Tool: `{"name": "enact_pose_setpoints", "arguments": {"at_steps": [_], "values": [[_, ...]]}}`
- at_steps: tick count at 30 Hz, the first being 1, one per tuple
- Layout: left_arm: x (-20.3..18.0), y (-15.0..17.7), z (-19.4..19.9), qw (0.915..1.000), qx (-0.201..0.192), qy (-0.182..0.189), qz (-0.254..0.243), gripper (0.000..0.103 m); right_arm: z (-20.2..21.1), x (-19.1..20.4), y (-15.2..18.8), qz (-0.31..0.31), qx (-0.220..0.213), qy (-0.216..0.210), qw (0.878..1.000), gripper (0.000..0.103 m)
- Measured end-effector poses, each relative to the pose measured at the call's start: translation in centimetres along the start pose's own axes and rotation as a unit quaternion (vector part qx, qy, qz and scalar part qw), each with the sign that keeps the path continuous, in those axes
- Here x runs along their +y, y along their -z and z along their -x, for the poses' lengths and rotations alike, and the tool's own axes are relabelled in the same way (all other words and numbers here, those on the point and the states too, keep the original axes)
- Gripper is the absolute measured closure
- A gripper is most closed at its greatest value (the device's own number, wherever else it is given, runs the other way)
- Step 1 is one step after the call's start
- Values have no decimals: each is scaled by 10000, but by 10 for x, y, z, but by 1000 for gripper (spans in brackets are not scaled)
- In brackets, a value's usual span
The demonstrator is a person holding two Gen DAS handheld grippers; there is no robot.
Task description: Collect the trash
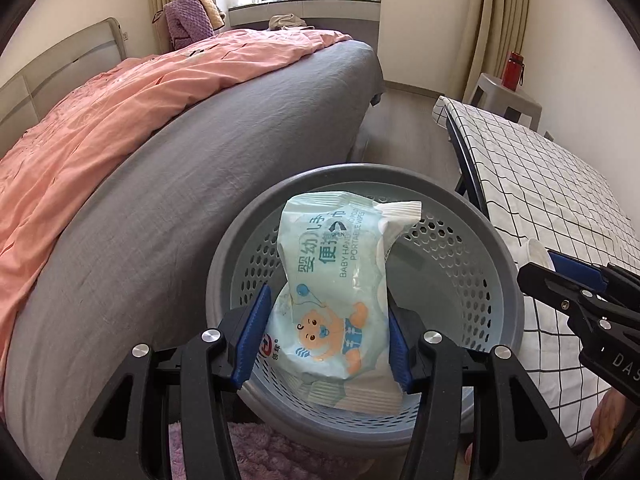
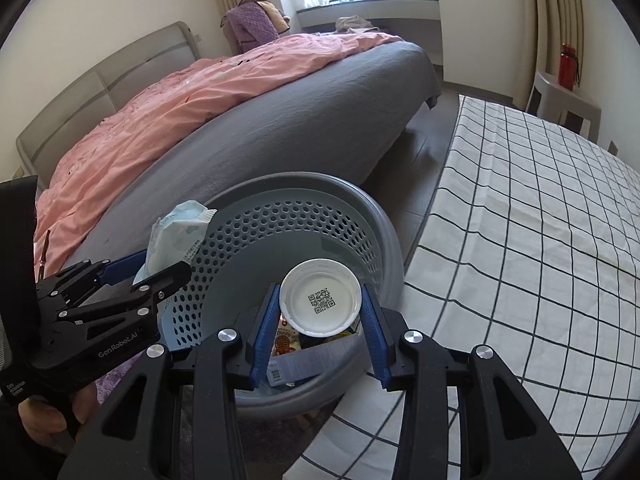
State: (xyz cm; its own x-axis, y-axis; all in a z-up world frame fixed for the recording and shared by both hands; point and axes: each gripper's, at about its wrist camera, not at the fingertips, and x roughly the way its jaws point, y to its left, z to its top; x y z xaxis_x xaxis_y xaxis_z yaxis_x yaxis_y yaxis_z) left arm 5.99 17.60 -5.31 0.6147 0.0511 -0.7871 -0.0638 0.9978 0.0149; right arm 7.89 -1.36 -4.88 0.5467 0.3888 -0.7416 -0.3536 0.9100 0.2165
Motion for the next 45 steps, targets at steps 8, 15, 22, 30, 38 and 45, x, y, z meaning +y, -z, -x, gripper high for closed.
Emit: {"name": "enact_pose_setpoints", "arguments": {"at_steps": [8, 15, 22, 30, 38, 45], "values": [[6, -8, -18, 9999, 79, -40, 57, 51, -21, 4, -10, 17, 100, -98, 9999, 63], [8, -7, -30, 9998, 160, -34, 83, 51, -34, 4, -10, 29, 194, -106, 9998, 63], [10, -10, -32, 9998, 165, -39, 111, 51, -40, 4, -13, 48, 234, -112, 9997, 63], [11, -11, -23, 9999, 68, -54, 122, 36, -32, 5, -12, 121, 82, -60, 9999, 47], [15, -8, -19, 9996, 68, -135, 221, 31, -27, 4, -12, 70, 39, -57, 10000, 45], [18, -6, -17, 9994, 68, -198, 274, 28, -25, 4, -8, 23, 43, -46, 10000, 42]]}}
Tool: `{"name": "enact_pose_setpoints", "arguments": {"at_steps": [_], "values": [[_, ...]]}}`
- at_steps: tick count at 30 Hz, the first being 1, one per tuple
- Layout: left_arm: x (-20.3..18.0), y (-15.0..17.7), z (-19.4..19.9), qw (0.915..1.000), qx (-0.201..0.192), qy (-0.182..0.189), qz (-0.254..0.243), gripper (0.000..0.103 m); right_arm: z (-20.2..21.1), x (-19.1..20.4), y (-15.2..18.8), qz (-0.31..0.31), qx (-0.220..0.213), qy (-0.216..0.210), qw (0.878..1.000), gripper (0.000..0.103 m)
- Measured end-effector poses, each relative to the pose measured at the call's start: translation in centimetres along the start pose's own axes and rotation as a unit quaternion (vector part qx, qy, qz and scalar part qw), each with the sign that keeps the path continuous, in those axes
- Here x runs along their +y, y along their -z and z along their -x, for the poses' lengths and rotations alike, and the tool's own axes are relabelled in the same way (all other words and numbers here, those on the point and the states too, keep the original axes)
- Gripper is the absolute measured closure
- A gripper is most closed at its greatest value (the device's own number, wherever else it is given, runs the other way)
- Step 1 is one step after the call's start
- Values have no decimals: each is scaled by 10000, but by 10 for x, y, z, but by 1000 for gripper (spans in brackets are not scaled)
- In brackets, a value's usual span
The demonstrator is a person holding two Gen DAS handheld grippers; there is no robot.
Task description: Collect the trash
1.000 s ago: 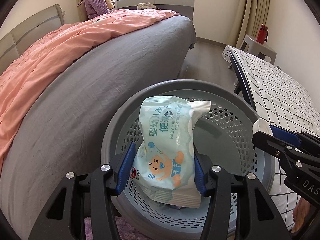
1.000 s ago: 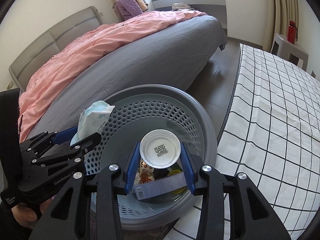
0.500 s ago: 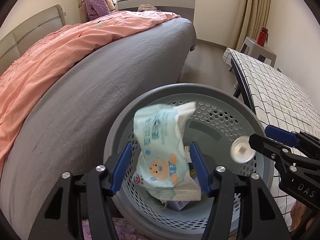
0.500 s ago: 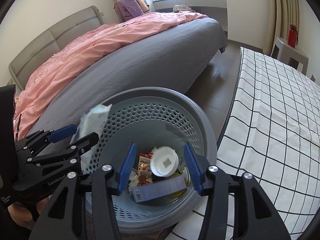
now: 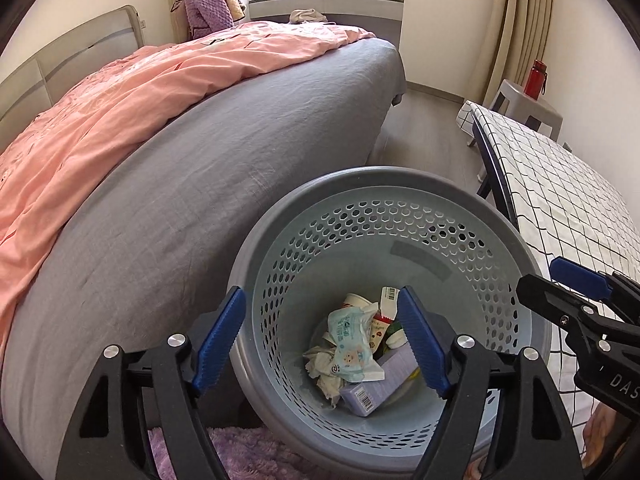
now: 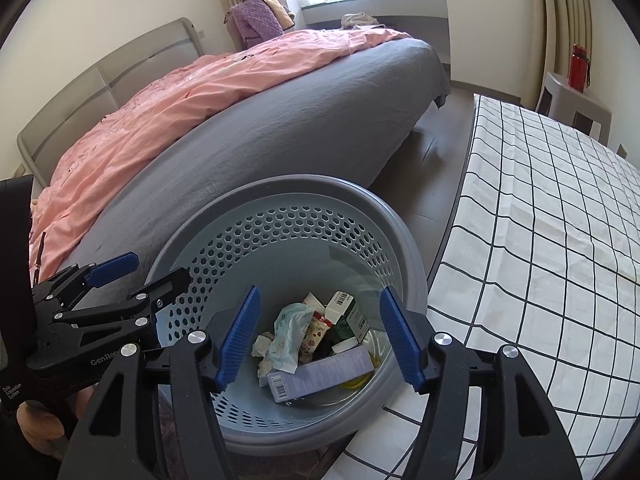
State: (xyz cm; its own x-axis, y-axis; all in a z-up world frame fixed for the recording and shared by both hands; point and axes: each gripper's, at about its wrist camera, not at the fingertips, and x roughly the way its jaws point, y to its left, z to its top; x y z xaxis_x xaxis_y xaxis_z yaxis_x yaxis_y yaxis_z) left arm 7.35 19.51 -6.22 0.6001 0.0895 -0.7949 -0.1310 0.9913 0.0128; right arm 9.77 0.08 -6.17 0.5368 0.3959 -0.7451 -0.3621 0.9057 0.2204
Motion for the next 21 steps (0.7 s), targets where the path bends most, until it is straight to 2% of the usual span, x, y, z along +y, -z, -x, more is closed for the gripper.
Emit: {"name": "enact_pose_setpoints", "arguments": {"at_steps": [12, 21], "values": [[-3, 2, 6, 9999, -21, -110, 13, 25, 4, -2, 3, -73, -31, -4, 10000, 37], [-4, 1, 10, 9998, -25, -193, 17, 23, 7, -4, 4, -115, -34, -21, 9999, 30]]}}
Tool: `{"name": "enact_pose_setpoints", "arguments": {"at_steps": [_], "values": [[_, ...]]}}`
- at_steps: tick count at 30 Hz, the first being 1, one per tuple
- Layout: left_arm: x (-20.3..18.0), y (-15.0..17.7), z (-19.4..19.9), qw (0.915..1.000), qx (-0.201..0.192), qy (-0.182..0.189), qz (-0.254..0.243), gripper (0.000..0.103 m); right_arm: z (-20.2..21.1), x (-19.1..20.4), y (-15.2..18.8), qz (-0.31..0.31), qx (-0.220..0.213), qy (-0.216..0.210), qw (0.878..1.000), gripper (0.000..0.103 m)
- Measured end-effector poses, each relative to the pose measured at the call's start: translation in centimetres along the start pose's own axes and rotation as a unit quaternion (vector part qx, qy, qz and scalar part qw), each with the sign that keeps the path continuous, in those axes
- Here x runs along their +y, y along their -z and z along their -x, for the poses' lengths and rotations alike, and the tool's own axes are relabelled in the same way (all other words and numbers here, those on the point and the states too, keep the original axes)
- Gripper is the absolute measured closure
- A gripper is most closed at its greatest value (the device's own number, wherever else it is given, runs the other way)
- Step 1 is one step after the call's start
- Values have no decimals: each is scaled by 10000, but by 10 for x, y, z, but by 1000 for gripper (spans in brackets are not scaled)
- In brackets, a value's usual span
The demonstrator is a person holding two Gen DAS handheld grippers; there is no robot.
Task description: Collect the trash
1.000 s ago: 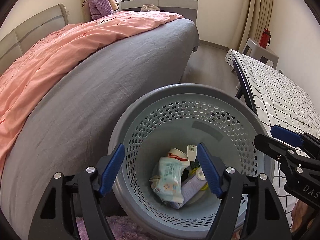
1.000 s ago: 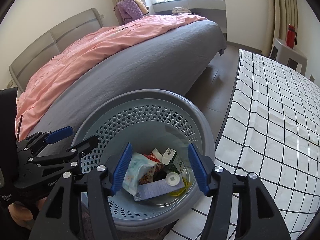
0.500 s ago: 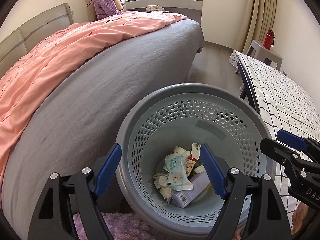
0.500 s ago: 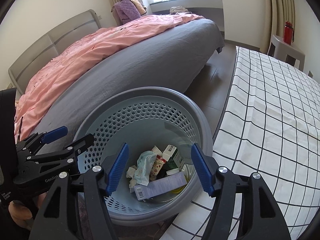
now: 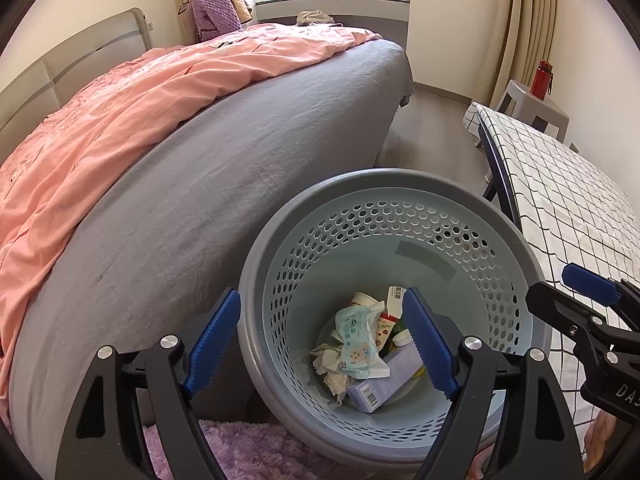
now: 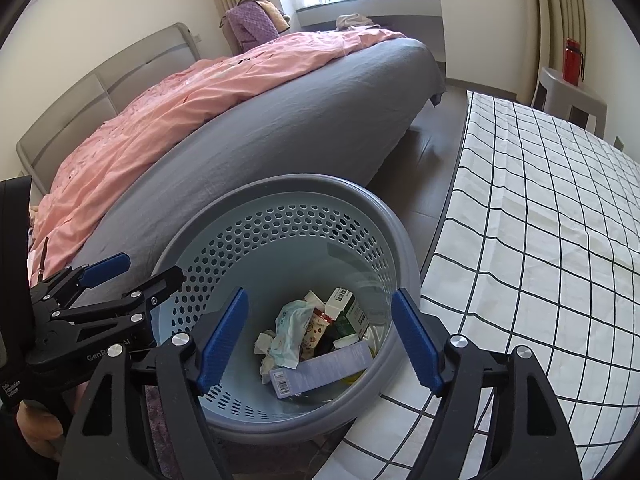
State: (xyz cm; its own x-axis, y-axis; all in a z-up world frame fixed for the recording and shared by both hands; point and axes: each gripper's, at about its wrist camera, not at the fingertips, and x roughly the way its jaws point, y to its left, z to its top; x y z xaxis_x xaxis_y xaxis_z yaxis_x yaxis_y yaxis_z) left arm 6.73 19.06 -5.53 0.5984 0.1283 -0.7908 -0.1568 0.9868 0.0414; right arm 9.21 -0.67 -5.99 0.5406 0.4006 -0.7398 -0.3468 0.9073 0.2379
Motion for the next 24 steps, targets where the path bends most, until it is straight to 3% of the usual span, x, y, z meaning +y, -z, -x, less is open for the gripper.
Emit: {"name": "enact_pose_setpoints", "arguments": {"at_steps": [24], "values": [[-4, -2, 14, 9999, -98, -99, -8, 19, 11, -5, 2, -98, -111, -3, 9999, 20]]}}
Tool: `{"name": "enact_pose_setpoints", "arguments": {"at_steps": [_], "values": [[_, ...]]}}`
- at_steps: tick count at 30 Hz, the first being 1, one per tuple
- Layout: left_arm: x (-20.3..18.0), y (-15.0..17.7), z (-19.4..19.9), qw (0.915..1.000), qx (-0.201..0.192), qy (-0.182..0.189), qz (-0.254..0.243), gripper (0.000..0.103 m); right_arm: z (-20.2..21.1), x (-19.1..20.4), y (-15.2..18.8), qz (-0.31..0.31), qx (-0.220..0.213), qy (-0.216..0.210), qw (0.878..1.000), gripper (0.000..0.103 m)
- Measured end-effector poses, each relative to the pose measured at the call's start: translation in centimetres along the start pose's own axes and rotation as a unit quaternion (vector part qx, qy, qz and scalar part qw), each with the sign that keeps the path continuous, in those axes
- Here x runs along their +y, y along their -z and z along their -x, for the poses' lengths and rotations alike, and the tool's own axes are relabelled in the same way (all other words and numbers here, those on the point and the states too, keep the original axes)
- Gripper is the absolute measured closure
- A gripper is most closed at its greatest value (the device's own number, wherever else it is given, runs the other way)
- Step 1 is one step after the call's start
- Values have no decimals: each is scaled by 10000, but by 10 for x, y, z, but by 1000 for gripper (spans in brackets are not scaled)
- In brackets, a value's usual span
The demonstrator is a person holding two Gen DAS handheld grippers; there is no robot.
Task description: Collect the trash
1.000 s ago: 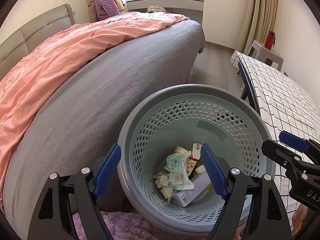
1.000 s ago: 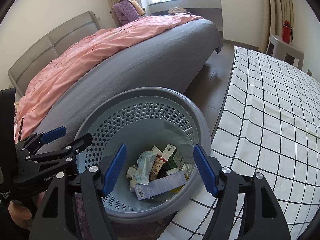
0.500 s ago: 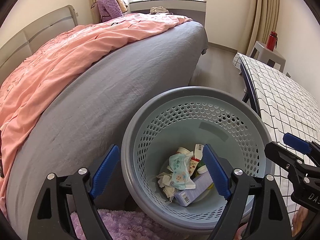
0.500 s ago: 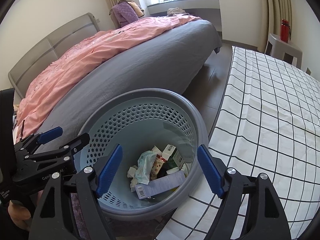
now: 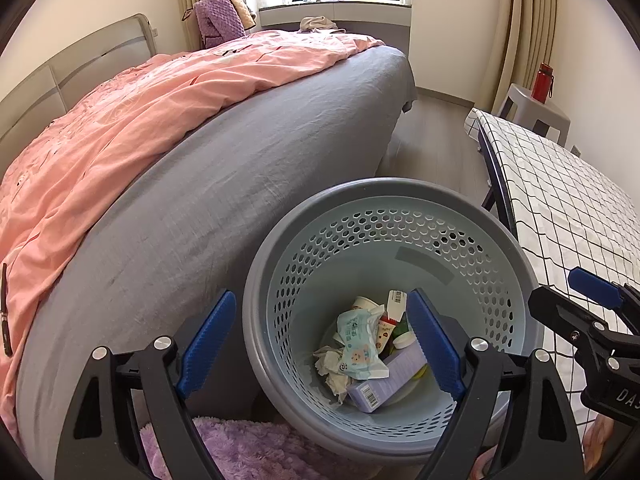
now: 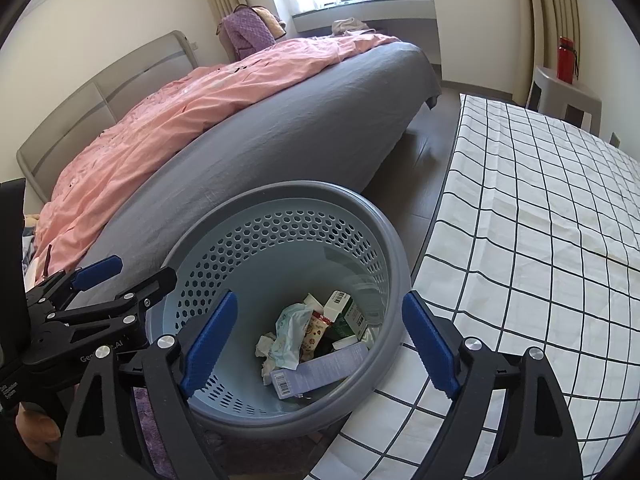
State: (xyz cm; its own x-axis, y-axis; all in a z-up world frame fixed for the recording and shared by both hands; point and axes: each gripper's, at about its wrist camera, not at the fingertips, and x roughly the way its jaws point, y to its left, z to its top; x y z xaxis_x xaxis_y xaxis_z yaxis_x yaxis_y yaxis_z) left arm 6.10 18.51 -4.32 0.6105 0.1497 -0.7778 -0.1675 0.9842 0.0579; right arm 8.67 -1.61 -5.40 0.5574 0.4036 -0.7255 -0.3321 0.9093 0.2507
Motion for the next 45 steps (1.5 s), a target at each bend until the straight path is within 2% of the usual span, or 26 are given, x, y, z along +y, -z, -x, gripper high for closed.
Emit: {"name": "enact_pose_setpoints", "arguments": {"at_steps": [45], "values": [[-1, 0, 4, 10000, -40, -59, -28, 19, 4, 0, 0, 3, -26, -3, 10000, 20]]}}
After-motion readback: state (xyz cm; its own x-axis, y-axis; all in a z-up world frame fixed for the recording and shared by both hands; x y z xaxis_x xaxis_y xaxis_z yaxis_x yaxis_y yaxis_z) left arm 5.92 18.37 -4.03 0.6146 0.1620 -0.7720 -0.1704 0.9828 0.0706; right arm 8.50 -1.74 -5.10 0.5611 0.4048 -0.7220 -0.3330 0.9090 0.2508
